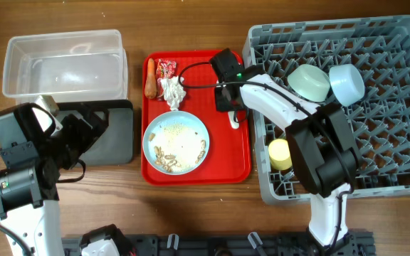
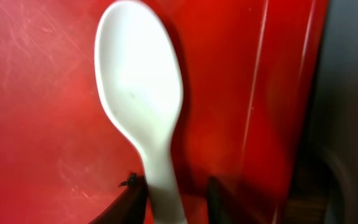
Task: Sort waste into correct bins and load items into the dishwasher rack
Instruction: 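Grasp the white spoon on the tray with the right gripper, then put the spoon in the rack and retract the right arm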
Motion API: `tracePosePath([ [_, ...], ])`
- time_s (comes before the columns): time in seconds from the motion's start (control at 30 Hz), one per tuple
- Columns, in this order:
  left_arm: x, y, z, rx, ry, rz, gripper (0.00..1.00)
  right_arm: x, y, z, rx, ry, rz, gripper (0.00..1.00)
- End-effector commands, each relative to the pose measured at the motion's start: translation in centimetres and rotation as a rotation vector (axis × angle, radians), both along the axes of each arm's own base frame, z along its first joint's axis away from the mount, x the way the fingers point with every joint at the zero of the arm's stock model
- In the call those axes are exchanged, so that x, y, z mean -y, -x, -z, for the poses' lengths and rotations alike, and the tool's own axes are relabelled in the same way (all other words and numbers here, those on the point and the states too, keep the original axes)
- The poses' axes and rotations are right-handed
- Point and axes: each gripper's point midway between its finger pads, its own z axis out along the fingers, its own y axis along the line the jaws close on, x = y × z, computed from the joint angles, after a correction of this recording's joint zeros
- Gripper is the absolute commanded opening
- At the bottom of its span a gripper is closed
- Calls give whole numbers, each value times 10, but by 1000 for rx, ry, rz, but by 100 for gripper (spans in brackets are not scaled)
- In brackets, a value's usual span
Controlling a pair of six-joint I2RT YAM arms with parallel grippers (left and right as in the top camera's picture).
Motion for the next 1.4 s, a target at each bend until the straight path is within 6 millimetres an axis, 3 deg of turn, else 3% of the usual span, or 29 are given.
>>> tracePosePath([
  [0.0,-4,0,-4,14,-16,-9,100,2,11,16,-62,10,0,4],
  [0.07,-4,0,-4,14,-16,-9,100,1,12,7,-59,-3,-2,4],
  [0.13,-4,0,-4,14,-16,-9,100,-7,12,-24,-35,-62,-15,4],
  [0.23,-4,0,-4,14,-16,-9,100,-14,7,-95,95,-146,-53,4],
  [0.3,-4,0,-4,14,-16,-9,100,-5,4,-139,203,-159,-59,4],
  [0.37,-4,0,-4,14,-16,-9,100,25,-3,-170,300,-93,5,4],
  [0.47,-4,0,-4,14,-16,-9,100,59,-12,-168,312,3,15,5],
  [0.57,-4,0,-4,14,-16,-9,100,87,-17,-134,230,50,60,4],
  [0.63,-4,0,-4,14,-16,-9,100,85,-18,-114,174,35,20,4],
  [0.67,-4,0,-4,14,-16,-9,100,79,-16,-106,146,17,-29,9],
  [0.7,-4,0,-4,14,-16,-9,100,75,-13,-102,128,11,-52,32],
  [0.73,-4,0,-4,14,-16,-9,100,74,-11,-104,128,14,-44,40],
  [0.87,-4,0,-4,14,-16,-9,100,62,-2,-133,171,-47,-37,43],
  [0.93,-4,0,-4,14,-16,-9,100,40,13,-167,218,-141,-108,45],
  [1.0,-4,0,-4,14,-16,-9,100,6,34,-200,260,-274,-239,45],
  [1.03,-4,0,-4,14,-16,-9,100,-4,39,-207,269,-302,-269,46],
  [1.07,-4,0,-4,14,-16,-9,100,-32,53,-205,254,-326,-341,46],
  [1.1,-4,-2,-5,23,-18,-10,100,-45,58,-194,239,-293,-368,46],
  [1.17,-4,-2,-6,25,-15,-9,100,-41,55,-189,242,-256,-281,47],
  [1.2,1,-3,-7,29,22,-7,100,-41,53,-196,258,-279,-245,47],
  [1.3,10,2,-6,5,82,-3,100,-35,55,-236,359,-333,-207,48],
  [1.37,13,-2,-11,36,87,26,100,-15,61,-270,461,-315,-170,50],
])
